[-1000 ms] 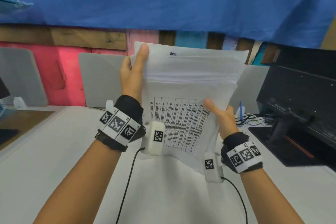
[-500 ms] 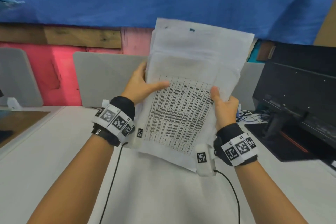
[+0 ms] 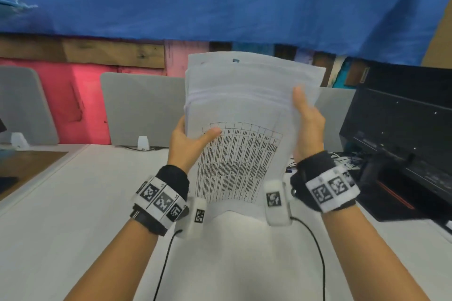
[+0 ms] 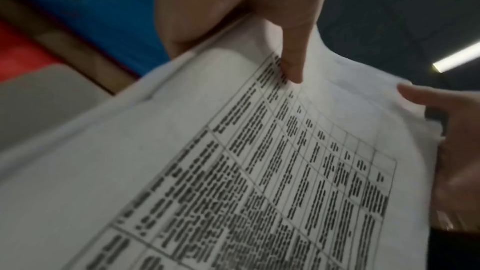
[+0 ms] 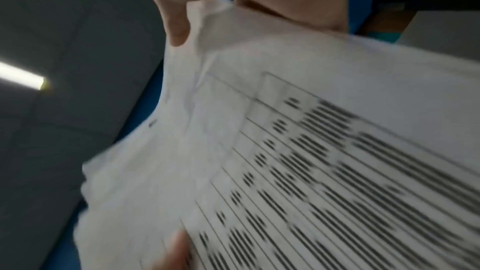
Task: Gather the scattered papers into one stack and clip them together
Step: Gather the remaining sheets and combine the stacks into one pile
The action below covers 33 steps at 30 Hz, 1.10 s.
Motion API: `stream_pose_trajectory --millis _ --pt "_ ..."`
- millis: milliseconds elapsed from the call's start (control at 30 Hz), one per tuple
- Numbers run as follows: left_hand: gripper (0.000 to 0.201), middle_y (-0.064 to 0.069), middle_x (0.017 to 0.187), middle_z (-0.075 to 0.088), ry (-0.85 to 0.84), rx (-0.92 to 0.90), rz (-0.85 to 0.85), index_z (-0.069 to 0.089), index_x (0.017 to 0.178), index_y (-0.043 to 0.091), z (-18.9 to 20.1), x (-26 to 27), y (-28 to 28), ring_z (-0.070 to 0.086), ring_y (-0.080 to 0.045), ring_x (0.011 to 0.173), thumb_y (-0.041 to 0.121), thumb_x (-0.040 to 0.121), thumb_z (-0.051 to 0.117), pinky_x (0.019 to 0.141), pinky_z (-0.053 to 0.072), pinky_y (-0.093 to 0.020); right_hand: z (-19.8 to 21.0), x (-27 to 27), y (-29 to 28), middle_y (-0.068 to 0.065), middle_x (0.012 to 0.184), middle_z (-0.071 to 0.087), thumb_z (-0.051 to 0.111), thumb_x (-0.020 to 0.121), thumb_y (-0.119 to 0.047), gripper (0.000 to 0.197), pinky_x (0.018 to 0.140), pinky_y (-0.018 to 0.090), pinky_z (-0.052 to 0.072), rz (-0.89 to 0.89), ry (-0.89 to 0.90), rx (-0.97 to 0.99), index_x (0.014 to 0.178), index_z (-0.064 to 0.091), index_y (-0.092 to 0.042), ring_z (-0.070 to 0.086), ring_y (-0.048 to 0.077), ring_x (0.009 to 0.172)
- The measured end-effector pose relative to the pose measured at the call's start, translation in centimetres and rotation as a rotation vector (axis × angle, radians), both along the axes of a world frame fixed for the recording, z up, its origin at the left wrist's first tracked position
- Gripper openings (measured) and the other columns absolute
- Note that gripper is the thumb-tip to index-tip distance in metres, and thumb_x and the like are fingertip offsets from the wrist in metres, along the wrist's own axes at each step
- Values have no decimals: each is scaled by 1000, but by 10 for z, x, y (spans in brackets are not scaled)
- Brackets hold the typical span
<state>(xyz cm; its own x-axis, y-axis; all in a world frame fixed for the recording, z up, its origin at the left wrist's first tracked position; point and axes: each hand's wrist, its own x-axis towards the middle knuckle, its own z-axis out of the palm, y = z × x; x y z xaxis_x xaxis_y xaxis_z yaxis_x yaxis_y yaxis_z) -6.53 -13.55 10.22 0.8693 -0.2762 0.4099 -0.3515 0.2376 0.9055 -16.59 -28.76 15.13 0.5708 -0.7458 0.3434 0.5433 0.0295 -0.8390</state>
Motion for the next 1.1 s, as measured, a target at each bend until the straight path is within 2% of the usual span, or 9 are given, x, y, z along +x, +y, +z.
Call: stream_pose_trajectory --millis 67,133,233,367,433,667,833,967,1100 --pt "50 9 100 59 3 -28 -2 46 112 25 0 0 -1 57 -4 90 16 73 75 66 41 -9 18 2 -8 5 116 67 78 41 -64 91 101 46 43 23 6 59 115 63 -13 62 25 110" --pt "55 13 98 57 3 -50 -12 42 114 26 0 -1 -3 55 1 88 16 72 76 66 40 -9 28 4 -13 7 113 69 80 40 -61 91 97 44 47 81 -1 99 115 63 -12 65 26 106" --pt "58 18 94 52 -15 -52 -20 38 114 26 0 -1 -6 51 7 85 15 72 76 64 39 -8 31 6 -12 11 110 69 76 66 -41 45 98 47 46 28 40 129 98 66 -11 63 28 106" --pt "59 15 97 55 -12 -55 -5 40 113 26 0 1 -5 56 -10 97 15 70 78 79 45 -20 23 7 -14 9 95 65 67 79 -15 5 98 46 46 8 67 150 77 62 -14 60 27 101" --pt "58 10 100 57 -9 -61 3 42 114 25 1 2 -4 56 -13 100 14 69 78 83 44 -23 25 5 -14 6 87 63 63 80 -10 9 96 45 47 13 21 148 73 59 -15 60 26 94" --pt "53 14 94 59 -16 -126 -5 46 111 22 -1 4 -2 57 5 85 8 71 76 59 49 0 32 4 -10 1 75 59 61 85 -14 21 80 35 51 -57 -37 128 65 55 -17 58 17 74" --pt "49 13 92 59 -12 -142 -6 46 108 21 -1 6 -2 57 3 84 7 71 76 60 50 -5 19 9 -10 4 84 60 59 84 -14 15 89 41 49 -65 -8 146 71 55 -18 57 22 86" --pt "45 14 91 59 -15 -161 -12 47 104 24 -2 7 -3 57 5 82 6 72 75 59 50 -2 29 12 -11 9 105 67 76 57 -44 36 97 46 46 -53 -40 179 76 63 -16 60 24 106" --pt "43 15 90 59 -6 -167 -12 48 91 33 -4 8 -3 57 5 83 7 71 76 62 50 -6 25 11 -10 4 78 55 68 75 -10 20 91 42 48 -141 16 173 65 51 -16 53 23 89"
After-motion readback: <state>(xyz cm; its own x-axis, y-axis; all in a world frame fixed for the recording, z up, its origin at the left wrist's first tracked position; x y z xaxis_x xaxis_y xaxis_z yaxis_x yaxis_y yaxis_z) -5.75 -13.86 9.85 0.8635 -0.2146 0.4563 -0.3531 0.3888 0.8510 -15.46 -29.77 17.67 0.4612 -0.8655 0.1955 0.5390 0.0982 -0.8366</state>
